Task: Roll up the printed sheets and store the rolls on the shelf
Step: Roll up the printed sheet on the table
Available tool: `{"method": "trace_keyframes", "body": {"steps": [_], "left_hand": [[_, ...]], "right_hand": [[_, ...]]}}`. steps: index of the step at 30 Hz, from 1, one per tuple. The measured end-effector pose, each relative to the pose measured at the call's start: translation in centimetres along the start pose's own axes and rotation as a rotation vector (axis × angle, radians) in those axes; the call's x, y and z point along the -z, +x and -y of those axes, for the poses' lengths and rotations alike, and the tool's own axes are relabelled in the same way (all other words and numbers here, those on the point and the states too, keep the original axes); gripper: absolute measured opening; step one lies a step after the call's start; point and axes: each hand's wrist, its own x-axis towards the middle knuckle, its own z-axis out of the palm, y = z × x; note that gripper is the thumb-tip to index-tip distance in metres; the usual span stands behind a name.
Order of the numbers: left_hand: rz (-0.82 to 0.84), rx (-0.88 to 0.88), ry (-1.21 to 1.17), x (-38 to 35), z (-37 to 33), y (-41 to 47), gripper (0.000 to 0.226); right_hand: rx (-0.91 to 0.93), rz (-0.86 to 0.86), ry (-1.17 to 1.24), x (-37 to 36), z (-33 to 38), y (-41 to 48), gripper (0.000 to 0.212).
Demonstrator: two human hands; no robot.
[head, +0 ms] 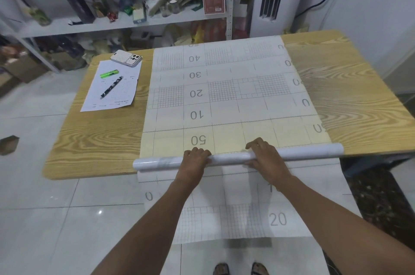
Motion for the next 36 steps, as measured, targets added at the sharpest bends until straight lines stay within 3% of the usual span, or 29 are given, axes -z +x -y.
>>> {"method": "trace_keyframes", "body": {"steps": [7,16,31,36], "left_hand": [[-0.065,-0.04,0.001,-0.2,0.4,-1.0,0.039],[0.036,0.042,-0.04,0.5,0.4,0.2,0.045],[-0.062,0.043,-0.085,0.4,1.1,-0.1,0.015],[-0.067,0.036,-0.076,0.2,0.9,-0.3,0.014]], "right_hand": [[0.004,0.029,0.024,-0.1,-0.1,0.4,0.022],[0.0,-0.015,-0.166,0.1,0.4,0.7,0.021],[-0.001,-0.009,-0.091,0.2,0.9,0.1,0.037],[-0.006,-0.027,-0.083,0.1,0.8,0.3,0.03]]}}
